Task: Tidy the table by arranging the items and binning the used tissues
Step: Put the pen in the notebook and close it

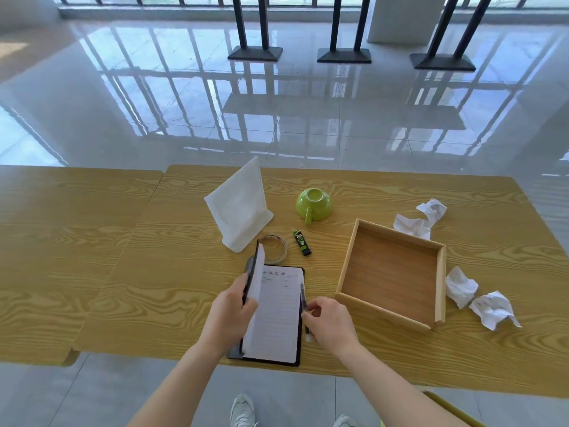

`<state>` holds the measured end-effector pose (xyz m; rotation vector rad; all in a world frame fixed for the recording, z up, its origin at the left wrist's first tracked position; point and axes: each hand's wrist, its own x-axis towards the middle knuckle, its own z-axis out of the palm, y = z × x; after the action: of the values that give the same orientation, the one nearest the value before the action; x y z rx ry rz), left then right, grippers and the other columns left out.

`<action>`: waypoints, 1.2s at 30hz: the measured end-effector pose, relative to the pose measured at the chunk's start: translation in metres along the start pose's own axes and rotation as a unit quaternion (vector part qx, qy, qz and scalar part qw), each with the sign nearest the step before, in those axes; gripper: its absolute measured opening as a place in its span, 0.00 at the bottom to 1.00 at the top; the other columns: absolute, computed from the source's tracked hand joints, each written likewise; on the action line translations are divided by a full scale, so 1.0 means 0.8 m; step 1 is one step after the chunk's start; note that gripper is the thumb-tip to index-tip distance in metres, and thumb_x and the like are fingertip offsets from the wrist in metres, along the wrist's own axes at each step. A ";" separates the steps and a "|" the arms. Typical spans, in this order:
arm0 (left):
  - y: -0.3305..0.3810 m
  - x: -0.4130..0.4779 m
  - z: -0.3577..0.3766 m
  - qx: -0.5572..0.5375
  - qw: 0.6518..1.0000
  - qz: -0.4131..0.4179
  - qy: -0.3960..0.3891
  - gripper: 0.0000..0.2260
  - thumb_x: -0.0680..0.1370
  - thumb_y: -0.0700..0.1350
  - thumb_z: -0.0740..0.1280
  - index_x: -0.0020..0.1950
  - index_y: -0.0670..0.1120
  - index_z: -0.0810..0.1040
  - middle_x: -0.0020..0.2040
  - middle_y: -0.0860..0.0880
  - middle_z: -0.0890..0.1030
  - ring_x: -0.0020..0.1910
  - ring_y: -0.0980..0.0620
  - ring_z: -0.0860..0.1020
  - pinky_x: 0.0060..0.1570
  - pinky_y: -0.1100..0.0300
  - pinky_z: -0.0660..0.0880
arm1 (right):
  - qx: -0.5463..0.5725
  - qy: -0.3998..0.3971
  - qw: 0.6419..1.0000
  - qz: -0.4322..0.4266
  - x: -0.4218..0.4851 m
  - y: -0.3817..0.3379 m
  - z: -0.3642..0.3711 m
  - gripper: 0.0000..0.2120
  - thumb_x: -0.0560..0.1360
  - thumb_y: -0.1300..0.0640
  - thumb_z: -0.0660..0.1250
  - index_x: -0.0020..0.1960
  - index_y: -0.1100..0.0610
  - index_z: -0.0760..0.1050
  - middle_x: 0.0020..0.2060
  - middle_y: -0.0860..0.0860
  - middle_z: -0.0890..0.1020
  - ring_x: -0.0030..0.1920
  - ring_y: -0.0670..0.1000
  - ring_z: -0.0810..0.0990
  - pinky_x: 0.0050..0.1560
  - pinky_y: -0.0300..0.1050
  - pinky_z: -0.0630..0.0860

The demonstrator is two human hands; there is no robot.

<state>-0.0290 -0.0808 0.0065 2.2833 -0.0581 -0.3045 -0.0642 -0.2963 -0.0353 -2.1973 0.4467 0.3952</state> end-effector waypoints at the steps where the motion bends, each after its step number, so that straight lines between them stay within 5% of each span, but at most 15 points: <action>1: -0.004 -0.001 -0.011 -0.016 1.000 -0.010 0.006 0.22 0.78 0.39 0.60 0.72 0.47 0.68 0.41 0.52 0.83 0.34 0.51 0.78 0.32 0.60 0.73 | 0.011 -0.009 1.000 0.002 0.001 -0.007 0.004 0.06 0.75 0.51 0.69 0.51 0.51 0.79 0.40 0.47 0.83 0.36 0.46 0.83 0.40 0.47 0.83; 7: -0.021 -0.017 -0.052 -0.151 0.987 -0.050 0.037 0.23 0.77 0.35 0.60 0.58 0.65 0.73 0.47 0.57 0.84 0.42 0.56 0.82 0.38 0.60 0.77 | 0.082 -0.092 0.992 0.029 0.010 -0.060 0.040 0.02 0.76 0.58 0.69 0.46 0.53 0.77 0.35 0.52 0.85 0.30 0.50 0.85 0.34 0.47 0.84; 10: -0.030 -0.022 -0.060 -0.173 0.983 -0.057 0.036 0.24 0.76 0.35 0.60 0.65 0.59 0.73 0.50 0.56 0.84 0.45 0.54 0.82 0.42 0.56 0.79 | 0.058 -0.107 0.992 0.034 0.015 -0.077 0.066 0.00 0.76 0.58 0.68 0.47 0.54 0.77 0.35 0.54 0.85 0.31 0.51 0.85 0.35 0.49 0.84; 16: -0.036 -0.023 -0.063 -0.177 0.982 -0.062 0.036 0.25 0.75 0.37 0.61 0.69 0.58 0.70 0.48 0.57 0.84 0.41 0.55 0.80 0.39 0.64 0.75 | 0.033 -0.115 0.992 0.030 0.021 -0.083 0.104 0.02 0.75 0.58 0.69 0.46 0.56 0.78 0.36 0.55 0.85 0.32 0.54 0.85 0.37 0.52 0.84; 20: -0.040 -0.022 -0.061 -0.175 0.982 -0.066 0.038 0.25 0.76 0.37 0.61 0.71 0.56 0.69 0.49 0.58 0.84 0.42 0.50 0.80 0.41 0.62 0.76 | 0.003 -0.098 0.995 -0.015 0.026 -0.080 0.116 0.10 0.76 0.59 0.67 0.57 0.54 0.79 0.44 0.51 0.84 0.42 0.53 0.84 0.46 0.50 0.82; 25: -0.037 -0.022 -0.055 -0.166 0.983 -0.063 0.046 0.26 0.75 0.38 0.63 0.71 0.56 0.69 0.50 0.61 0.83 0.46 0.55 0.81 0.47 0.57 0.78 | 0.099 -0.161 0.982 -0.004 0.028 -0.078 0.120 0.20 0.76 0.71 0.57 0.43 0.52 0.82 0.39 0.55 0.83 0.37 0.54 0.79 0.46 0.58 0.82; 30: -0.028 -0.018 -0.042 -0.146 0.986 -0.060 0.053 0.25 0.75 0.38 0.64 0.71 0.55 0.70 0.49 0.56 0.83 0.41 0.56 0.81 0.39 0.63 0.77 | 0.241 -0.123 0.960 0.066 0.028 -0.062 0.098 0.14 0.77 0.72 0.58 0.56 0.61 0.77 0.44 0.57 0.82 0.37 0.51 0.79 0.41 0.47 0.82; 36: -0.003 -0.015 -0.019 -0.070 0.995 -0.047 0.059 0.27 0.76 0.42 0.66 0.74 0.50 0.67 0.56 0.61 0.78 0.42 0.61 0.80 0.41 0.63 0.79 | 0.208 -0.024 0.976 0.058 0.025 -0.023 0.051 0.13 0.78 0.66 0.61 0.58 0.56 0.79 0.46 0.52 0.84 0.43 0.50 0.83 0.42 0.45 0.83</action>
<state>-0.0373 -0.0667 0.0170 2.1628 0.1272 -0.2140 -0.0432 -0.2574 -0.0559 -1.7585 0.5780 0.3779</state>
